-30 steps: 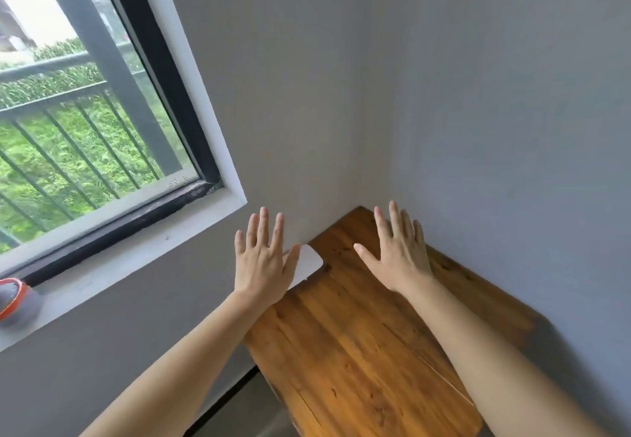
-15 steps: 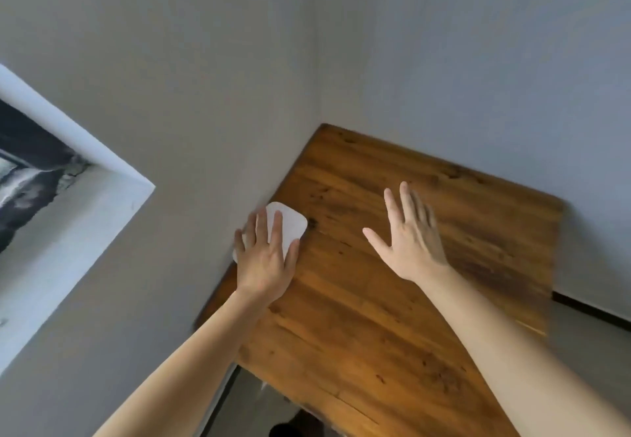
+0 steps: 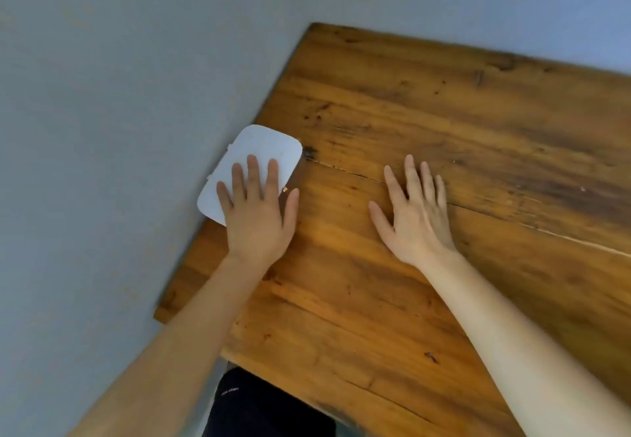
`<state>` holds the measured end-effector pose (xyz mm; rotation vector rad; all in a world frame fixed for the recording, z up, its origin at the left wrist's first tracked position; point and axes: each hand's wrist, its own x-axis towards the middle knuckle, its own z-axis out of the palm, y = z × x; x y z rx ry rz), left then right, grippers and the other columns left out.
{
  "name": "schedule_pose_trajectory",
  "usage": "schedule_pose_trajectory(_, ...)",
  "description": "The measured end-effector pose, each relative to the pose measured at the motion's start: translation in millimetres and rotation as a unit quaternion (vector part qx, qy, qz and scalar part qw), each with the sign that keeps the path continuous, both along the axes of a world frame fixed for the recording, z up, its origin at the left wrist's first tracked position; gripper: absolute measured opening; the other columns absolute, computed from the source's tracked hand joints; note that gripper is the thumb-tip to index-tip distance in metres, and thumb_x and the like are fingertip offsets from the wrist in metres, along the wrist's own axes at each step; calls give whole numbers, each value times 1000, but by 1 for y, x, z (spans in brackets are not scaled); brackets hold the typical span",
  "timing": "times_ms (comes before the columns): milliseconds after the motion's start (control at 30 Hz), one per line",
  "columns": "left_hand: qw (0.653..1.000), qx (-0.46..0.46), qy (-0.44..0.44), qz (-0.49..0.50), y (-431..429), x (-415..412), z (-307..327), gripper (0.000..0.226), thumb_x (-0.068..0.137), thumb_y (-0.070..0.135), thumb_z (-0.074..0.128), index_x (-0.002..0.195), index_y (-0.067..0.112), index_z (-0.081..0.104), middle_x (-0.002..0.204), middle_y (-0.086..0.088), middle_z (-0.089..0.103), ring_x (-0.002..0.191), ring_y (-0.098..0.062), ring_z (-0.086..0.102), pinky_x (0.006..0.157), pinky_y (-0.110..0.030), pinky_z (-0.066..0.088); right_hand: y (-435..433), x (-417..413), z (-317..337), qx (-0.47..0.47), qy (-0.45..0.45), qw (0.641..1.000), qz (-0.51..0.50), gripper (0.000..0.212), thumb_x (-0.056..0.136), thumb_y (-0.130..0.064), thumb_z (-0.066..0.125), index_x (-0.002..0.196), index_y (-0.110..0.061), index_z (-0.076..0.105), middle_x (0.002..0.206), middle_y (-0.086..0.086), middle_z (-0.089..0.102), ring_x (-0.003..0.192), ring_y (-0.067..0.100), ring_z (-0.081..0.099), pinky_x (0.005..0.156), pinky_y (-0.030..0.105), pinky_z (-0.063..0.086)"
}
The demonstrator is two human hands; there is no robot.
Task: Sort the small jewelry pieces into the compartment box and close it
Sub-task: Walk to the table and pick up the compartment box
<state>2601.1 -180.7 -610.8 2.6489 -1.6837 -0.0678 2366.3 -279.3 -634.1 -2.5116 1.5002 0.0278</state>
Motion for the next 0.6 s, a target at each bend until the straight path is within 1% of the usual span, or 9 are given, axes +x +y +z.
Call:
schedule_pose_trajectory(133, 1000, -14, -20, -2, 2, -13, -6, 73, 98, 58, 6, 156, 16, 21, 163, -18, 19, 149, -43, 18, 117, -63, 16, 5, -7, -9, -17, -33, 999, -9, 70, 100, -62, 17, 157, -23, 18, 166, 14, 5, 153, 31, 0, 123, 48, 1)
schedule_pose_trajectory(233, 998, -25, -39, -36, 11, -32, -8, 74, 97, 59, 3, 156, 16, 18, 164, -17, 18, 149, -43, 16, 117, -62, 15, 18, -21, -10, -26, -54, 998, -22, 68, 100, -61, 18, 157, -25, 19, 166, 12, 6, 153, 29, 2, 124, 46, 2)
schedule_pose_trajectory(333, 995, -25, -38, -92, 34, -60, -9, 71, 98, 57, 10, 156, 17, 18, 164, -15, 17, 150, -42, 14, 118, -62, 16, 63, -50, -13, -33, -55, 996, -61, 67, 100, -60, 20, 157, -24, 18, 166, 12, 6, 153, 28, 3, 124, 45, 3)
schedule_pose_trajectory(433, 986, -32, -7, -163, 70, -98, -8, 68, 100, 56, 17, 156, 18, 20, 164, -15, 18, 150, -42, 13, 118, -62, 14, 121, -81, -12, -31, -51, 994, -95, 66, 101, -58, 21, 158, -24, 14, 166, 11, 2, 153, 27, 0, 124, 43, 0)
schedule_pose_trajectory(500, 976, -40, 5, -213, 90, -120, -6, 68, 100, 57, 18, 155, 18, 24, 163, -16, 23, 150, -43, 16, 118, -63, 17, 145, -97, -8, -23, -50, 994, -99, 65, 102, -56, 22, 158, -25, 12, 166, 10, 0, 153, 25, -3, 124, 42, -1)
schedule_pose_trajectory(533, 971, -43, 5, -236, 97, -129, -5, 69, 99, 58, 16, 156, 19, 23, 163, -15, 22, 150, -42, 16, 118, -63, 17, 153, -104, -5, -24, -50, 993, -103, 64, 102, -55, 22, 158, -24, 13, 167, 9, 0, 153, 24, -3, 124, 42, -1)
schedule_pose_trajectory(600, 961, -37, 11, -273, 111, -140, -4, 69, 99, 61, 13, 157, 24, 16, 166, -10, 15, 152, -37, 8, 121, -60, 10, 168, -114, 0, -18, -53, 991, -119, 64, 103, -54, 24, 158, -24, 12, 167, 7, 0, 153, 23, -3, 124, 42, 0)
